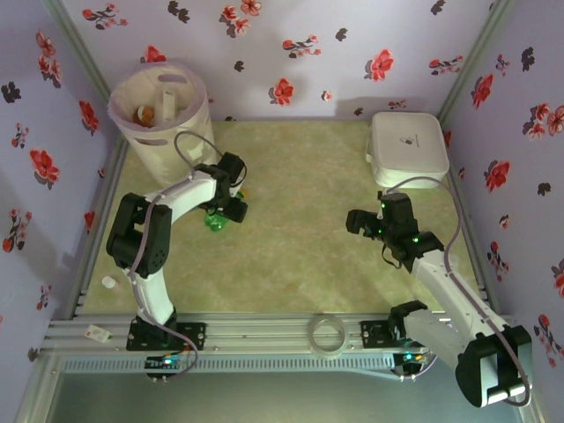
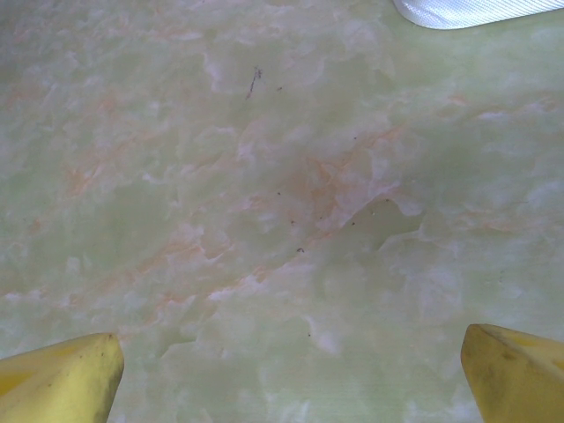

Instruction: Put the plastic bottles in the bin

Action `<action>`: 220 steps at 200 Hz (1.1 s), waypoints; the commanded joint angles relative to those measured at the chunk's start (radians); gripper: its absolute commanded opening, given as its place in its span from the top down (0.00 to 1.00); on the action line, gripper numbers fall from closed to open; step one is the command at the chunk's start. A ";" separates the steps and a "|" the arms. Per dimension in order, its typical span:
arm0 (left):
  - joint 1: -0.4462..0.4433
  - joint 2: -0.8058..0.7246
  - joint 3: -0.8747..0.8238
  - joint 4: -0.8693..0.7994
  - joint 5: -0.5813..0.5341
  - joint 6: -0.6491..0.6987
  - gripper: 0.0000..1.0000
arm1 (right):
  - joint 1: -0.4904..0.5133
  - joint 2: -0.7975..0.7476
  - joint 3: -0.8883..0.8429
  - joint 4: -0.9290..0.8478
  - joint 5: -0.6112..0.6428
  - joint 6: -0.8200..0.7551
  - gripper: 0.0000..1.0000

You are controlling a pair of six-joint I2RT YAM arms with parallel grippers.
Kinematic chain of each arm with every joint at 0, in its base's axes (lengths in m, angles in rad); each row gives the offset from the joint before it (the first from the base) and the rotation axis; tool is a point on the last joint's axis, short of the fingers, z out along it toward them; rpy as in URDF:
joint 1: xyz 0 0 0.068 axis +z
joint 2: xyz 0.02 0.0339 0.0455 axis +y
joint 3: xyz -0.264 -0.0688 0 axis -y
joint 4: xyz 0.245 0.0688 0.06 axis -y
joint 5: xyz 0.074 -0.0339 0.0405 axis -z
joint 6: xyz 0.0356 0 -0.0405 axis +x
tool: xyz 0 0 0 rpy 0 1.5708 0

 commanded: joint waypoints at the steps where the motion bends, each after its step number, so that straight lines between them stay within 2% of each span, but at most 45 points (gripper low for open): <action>1: 0.000 0.021 -0.021 -0.003 0.034 -0.032 0.18 | -0.005 -0.006 -0.012 0.006 0.004 0.014 0.01; 53: -0.005 0.045 -0.021 0.014 0.045 -0.047 0.21 | -0.004 -0.007 -0.013 0.006 0.003 0.015 0.01; 77: -0.013 0.041 -0.015 0.008 0.045 -0.048 0.25 | -0.005 -0.010 -0.015 0.005 0.005 0.014 0.01; 99: -0.018 0.025 -0.008 0.001 0.045 -0.049 0.33 | -0.006 -0.007 -0.014 0.006 0.004 0.016 0.01; 148: -0.043 -0.014 0.044 -0.049 0.044 -0.045 0.35 | -0.004 -0.006 -0.012 0.005 0.003 0.014 0.01; 175: -0.078 -0.064 0.145 -0.094 0.067 -0.036 0.38 | -0.005 -0.007 -0.004 0.002 0.003 0.016 0.01; 188: -0.079 -0.086 0.218 -0.117 0.107 -0.039 0.46 | -0.005 -0.004 0.001 0.000 0.000 0.017 0.01; 220: -0.076 -0.086 0.498 -0.235 0.130 0.004 0.53 | -0.004 -0.014 0.006 -0.008 -0.003 0.025 0.01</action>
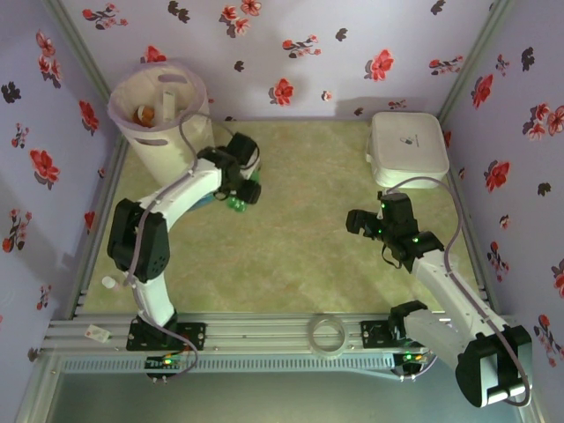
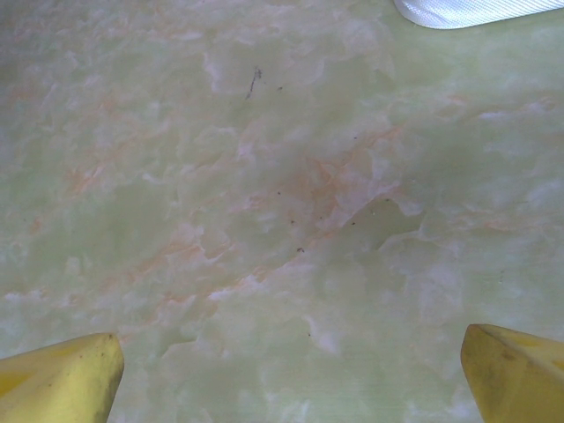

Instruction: Put the plastic bottles in the bin

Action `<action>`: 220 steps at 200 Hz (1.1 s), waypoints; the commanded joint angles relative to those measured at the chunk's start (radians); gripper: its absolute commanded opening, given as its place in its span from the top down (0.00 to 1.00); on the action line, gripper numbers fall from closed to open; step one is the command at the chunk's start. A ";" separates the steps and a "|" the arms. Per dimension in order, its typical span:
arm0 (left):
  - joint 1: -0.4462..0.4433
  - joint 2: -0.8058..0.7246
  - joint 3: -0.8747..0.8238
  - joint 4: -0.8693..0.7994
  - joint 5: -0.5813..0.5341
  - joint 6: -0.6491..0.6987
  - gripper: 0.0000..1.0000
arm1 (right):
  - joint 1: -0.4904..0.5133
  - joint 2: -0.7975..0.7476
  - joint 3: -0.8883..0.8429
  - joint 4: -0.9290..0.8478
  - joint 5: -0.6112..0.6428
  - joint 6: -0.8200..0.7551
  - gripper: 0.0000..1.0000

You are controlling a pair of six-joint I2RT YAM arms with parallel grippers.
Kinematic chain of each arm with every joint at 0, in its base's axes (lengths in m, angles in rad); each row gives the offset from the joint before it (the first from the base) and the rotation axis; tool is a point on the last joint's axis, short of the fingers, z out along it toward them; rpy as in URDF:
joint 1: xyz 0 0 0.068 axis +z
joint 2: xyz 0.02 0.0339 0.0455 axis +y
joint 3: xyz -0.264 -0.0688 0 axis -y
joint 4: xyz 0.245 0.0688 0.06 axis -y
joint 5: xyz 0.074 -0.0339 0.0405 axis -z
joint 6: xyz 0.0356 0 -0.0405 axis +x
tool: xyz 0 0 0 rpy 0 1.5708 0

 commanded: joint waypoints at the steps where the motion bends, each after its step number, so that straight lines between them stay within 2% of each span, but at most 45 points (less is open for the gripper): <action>1: 0.004 -0.053 0.193 -0.107 0.033 0.040 0.53 | -0.005 -0.015 0.006 -0.008 -0.003 0.024 0.01; 43: 0.087 0.032 0.610 -0.219 0.017 0.073 0.65 | -0.005 -0.046 0.003 -0.032 0.011 0.023 0.01; 66: 0.181 0.097 0.803 -0.240 0.019 0.058 0.76 | -0.005 -0.067 0.003 -0.046 0.021 0.023 0.01; 91: 0.292 0.176 0.971 -0.259 0.025 0.030 0.92 | -0.004 -0.086 0.007 -0.070 0.024 0.024 0.01; 110: 0.382 0.233 1.047 -0.268 0.060 -0.002 0.96 | -0.005 -0.099 0.010 -0.082 0.033 0.021 0.01; 132: 0.478 0.271 1.057 -0.255 0.116 -0.052 0.97 | -0.005 -0.108 0.010 -0.089 0.036 0.020 0.01; 156: 0.549 0.286 0.994 -0.220 0.127 -0.066 0.97 | -0.004 -0.108 0.009 -0.091 0.038 0.018 0.01; 220: 0.628 0.338 0.875 -0.213 0.141 -0.043 0.99 | -0.004 -0.112 0.000 -0.094 0.042 0.020 0.01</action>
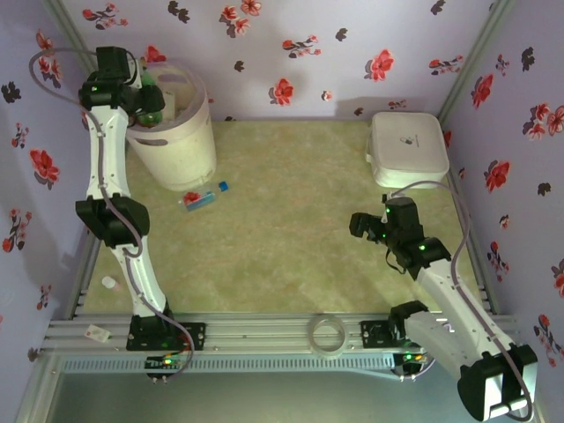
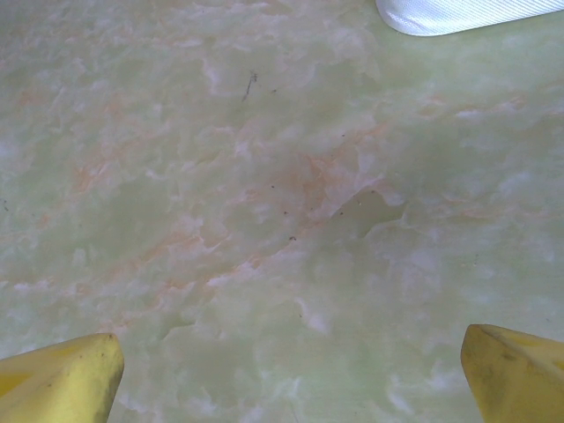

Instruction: Put the plastic bottles in the bin

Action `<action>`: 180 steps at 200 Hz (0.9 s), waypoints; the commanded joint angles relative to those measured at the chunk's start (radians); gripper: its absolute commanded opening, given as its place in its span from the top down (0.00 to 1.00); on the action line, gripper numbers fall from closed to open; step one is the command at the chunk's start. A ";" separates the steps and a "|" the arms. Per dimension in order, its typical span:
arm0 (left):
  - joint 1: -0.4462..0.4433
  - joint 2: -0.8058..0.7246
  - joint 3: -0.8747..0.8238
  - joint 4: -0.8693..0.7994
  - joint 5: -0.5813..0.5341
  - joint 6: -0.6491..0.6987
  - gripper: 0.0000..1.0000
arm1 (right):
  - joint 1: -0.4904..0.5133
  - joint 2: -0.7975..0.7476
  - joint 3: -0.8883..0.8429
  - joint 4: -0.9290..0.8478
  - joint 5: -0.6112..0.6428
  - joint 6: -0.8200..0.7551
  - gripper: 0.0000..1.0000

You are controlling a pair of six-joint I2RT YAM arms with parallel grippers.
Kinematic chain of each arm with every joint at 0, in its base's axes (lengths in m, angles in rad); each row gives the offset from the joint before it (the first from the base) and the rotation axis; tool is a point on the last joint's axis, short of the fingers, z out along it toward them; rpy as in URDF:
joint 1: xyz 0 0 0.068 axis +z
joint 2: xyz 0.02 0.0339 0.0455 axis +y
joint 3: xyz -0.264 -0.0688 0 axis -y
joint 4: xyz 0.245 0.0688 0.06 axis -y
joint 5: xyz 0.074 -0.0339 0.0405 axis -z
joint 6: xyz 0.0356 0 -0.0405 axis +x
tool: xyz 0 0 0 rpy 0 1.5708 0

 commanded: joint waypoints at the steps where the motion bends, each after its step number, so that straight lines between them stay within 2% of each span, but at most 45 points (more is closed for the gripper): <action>1: 0.014 0.040 -0.019 0.003 0.030 0.008 0.99 | -0.005 -0.014 0.001 -0.016 0.028 0.020 0.01; 47: 0.040 0.109 -0.007 -0.043 0.024 0.027 0.97 | -0.006 -0.013 -0.003 -0.013 0.025 0.021 0.01; 66: 0.046 0.133 -0.003 -0.044 0.024 0.028 0.93 | -0.004 -0.013 -0.005 -0.010 0.025 0.020 0.01; 133: 0.047 0.166 -0.033 -0.021 0.027 0.044 0.46 | -0.005 -0.014 -0.012 -0.008 0.028 0.021 0.01; 155: 0.047 0.168 -0.050 -0.011 0.035 0.049 0.36 | -0.005 -0.013 -0.014 -0.003 0.027 0.021 0.01; 180: 0.047 0.170 -0.067 -0.009 0.040 0.057 0.20 | -0.005 -0.014 -0.015 -0.002 0.025 0.022 0.01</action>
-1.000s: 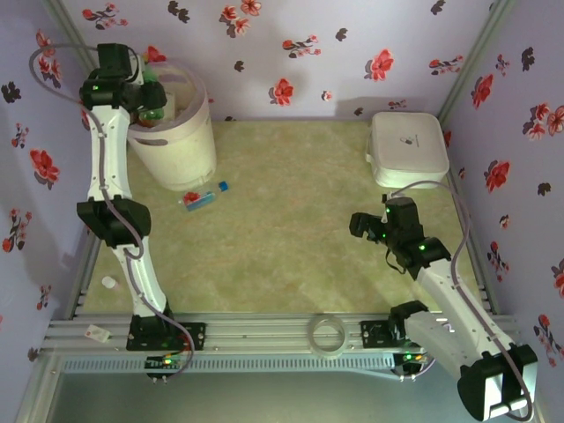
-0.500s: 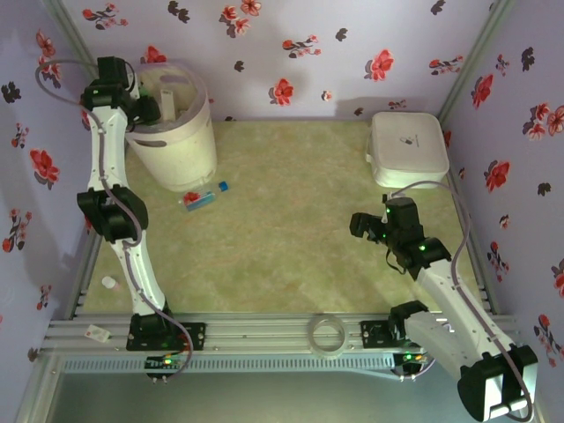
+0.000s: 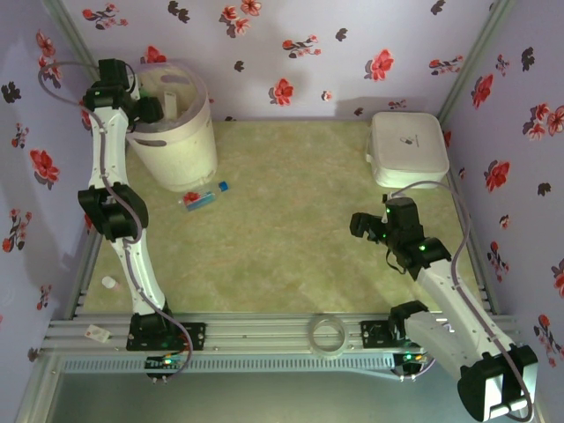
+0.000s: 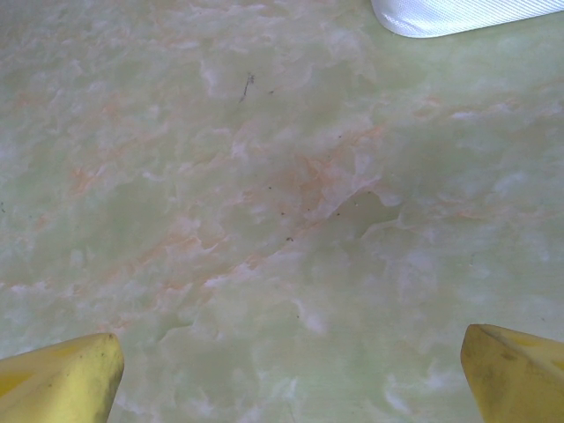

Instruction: Put the plastic bottles in the bin

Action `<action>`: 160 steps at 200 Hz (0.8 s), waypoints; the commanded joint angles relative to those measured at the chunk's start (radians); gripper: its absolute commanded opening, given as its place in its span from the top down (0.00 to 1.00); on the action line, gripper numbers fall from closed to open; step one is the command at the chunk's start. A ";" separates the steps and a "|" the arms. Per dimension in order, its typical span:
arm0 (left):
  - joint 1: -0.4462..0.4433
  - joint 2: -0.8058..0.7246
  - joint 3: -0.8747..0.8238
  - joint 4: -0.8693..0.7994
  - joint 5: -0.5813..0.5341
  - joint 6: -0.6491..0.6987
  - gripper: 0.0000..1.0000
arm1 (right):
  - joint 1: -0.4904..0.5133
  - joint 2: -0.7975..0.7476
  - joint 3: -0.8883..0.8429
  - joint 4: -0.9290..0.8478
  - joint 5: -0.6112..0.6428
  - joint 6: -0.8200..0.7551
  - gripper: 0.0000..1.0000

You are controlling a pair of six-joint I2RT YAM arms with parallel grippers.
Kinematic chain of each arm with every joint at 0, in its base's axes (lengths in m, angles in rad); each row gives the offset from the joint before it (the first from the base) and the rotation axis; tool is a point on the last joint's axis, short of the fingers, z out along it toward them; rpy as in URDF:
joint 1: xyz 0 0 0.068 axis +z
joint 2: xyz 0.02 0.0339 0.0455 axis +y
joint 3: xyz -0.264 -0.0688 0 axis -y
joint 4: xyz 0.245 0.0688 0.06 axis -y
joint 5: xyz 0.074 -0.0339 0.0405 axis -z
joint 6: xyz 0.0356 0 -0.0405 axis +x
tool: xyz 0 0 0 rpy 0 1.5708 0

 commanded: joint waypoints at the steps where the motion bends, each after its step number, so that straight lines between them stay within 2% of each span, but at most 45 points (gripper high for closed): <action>1: -0.006 0.056 -0.046 -0.062 0.037 0.026 0.20 | -0.005 -0.011 -0.015 -0.001 0.020 0.022 0.01; 18: -0.006 0.047 -0.057 -0.050 0.046 0.027 0.12 | -0.005 -0.011 -0.015 -0.002 0.021 0.021 0.01; 21: -0.006 0.043 -0.058 -0.049 0.047 0.027 0.08 | -0.005 -0.012 -0.015 -0.002 0.021 0.021 0.01; 42: -0.009 0.025 -0.061 -0.032 0.053 0.026 0.00 | -0.004 -0.011 -0.014 -0.001 0.021 0.020 0.01; 98: -0.024 -0.058 -0.057 0.011 0.055 0.036 0.00 | -0.005 -0.005 -0.015 0.007 0.016 0.024 0.01; 160: -0.033 -0.138 0.028 0.042 0.044 0.020 0.00 | -0.004 -0.005 -0.013 0.005 0.015 0.021 0.01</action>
